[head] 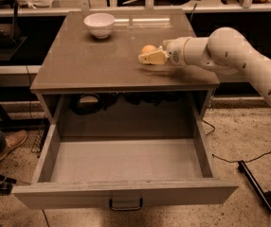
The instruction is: Pick orange from top drawer and place on counter
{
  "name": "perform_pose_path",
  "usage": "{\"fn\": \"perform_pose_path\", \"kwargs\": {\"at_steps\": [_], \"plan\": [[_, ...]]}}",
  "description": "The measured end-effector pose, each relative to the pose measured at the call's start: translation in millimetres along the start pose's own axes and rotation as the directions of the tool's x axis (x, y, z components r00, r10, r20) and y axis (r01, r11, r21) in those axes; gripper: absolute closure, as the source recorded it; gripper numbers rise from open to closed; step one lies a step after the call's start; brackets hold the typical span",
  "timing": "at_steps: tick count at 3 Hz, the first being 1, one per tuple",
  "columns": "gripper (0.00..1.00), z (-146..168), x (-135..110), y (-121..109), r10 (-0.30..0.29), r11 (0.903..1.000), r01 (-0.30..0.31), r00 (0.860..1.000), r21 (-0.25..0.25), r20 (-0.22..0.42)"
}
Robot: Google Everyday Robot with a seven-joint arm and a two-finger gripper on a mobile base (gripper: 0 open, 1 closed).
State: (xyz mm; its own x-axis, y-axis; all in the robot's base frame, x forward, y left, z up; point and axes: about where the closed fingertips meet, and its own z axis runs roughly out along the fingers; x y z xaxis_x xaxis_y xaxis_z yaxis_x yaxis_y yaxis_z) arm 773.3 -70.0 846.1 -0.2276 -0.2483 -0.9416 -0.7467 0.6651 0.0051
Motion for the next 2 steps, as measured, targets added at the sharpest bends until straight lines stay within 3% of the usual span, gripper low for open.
{"fn": "perform_pose_path", "kwargs": {"at_steps": [1, 2], "plan": [[0.0, 0.5, 0.2, 0.0, 0.001, 1.0, -0.001, 1.0, -0.001, 0.001], [0.0, -20.7, 1.4, -9.4, -0.002, 0.9997, 0.002, 1.0, 0.023, 0.011]]}}
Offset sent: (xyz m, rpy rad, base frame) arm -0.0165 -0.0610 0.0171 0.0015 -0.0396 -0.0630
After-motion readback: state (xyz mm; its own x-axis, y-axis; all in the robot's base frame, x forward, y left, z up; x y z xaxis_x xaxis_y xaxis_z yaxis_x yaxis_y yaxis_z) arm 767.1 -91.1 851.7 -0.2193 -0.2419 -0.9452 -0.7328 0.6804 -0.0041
